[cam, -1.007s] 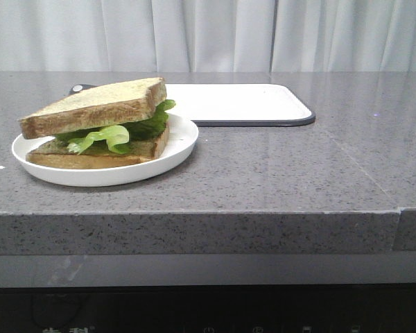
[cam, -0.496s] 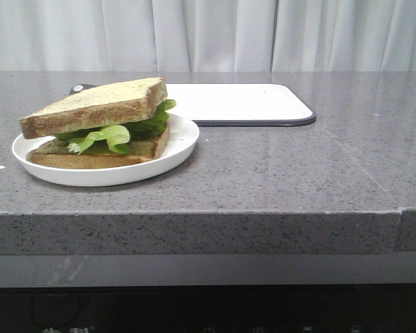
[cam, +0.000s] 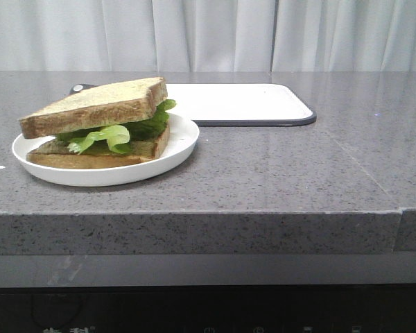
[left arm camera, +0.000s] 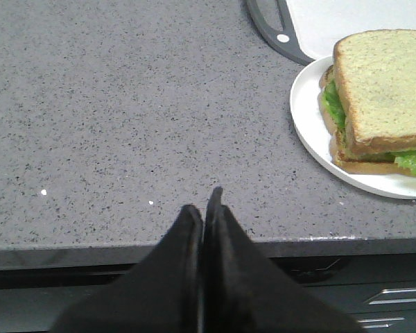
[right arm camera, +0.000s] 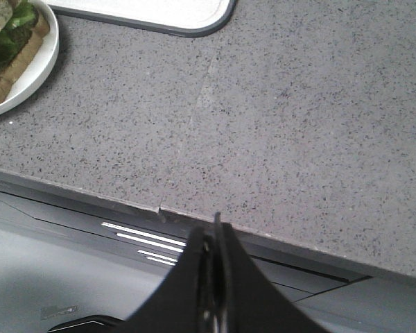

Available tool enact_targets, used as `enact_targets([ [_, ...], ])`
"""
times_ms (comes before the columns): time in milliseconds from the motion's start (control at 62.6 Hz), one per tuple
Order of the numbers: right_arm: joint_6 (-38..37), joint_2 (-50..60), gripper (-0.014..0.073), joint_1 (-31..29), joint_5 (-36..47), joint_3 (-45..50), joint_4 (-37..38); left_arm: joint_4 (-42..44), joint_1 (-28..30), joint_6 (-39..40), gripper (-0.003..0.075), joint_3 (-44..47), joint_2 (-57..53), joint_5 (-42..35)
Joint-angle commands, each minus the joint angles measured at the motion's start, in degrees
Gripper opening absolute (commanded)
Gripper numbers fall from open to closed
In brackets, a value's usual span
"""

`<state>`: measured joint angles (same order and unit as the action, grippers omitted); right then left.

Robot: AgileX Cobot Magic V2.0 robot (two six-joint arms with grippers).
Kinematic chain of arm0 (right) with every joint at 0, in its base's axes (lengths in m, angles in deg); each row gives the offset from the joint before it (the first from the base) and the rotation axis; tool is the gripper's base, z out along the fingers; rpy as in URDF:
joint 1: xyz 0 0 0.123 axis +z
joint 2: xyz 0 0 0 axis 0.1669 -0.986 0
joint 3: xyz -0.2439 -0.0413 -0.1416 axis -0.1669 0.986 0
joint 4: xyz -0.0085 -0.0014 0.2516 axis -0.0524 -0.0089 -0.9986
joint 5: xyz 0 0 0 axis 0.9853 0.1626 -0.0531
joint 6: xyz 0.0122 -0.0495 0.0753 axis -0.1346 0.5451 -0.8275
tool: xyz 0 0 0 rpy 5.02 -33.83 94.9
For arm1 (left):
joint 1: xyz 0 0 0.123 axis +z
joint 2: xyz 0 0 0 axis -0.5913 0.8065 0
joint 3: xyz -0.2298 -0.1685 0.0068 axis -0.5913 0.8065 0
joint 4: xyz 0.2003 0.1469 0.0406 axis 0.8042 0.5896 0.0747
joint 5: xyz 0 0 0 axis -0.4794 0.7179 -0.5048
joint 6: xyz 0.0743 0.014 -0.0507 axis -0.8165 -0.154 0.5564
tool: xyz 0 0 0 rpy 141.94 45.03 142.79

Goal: Left arm grabs bread, right arm adds lettuce

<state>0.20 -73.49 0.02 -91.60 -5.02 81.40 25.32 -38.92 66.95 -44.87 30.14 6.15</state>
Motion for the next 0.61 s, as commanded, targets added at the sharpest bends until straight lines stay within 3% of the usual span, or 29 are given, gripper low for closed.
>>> enact_targets([
  [0,0.1,0.0,-0.0118,-0.2,3.0,-1.5,-0.3,-1.0,-0.4,0.5,-0.0020,-1.4,0.6,-4.6],
  [432,0.1,0.0,-0.0118,-0.2,3.0,-1.5,-0.3,-1.0,-0.7,0.5,-0.0020,-1.1,-0.3,-4.8],
  [591,0.1,0.0,-0.0118,-0.2,3.0,-1.5,-0.3,0.7,-0.8,0.3,-0.0020,4.4,-5.3,-13.1],
])
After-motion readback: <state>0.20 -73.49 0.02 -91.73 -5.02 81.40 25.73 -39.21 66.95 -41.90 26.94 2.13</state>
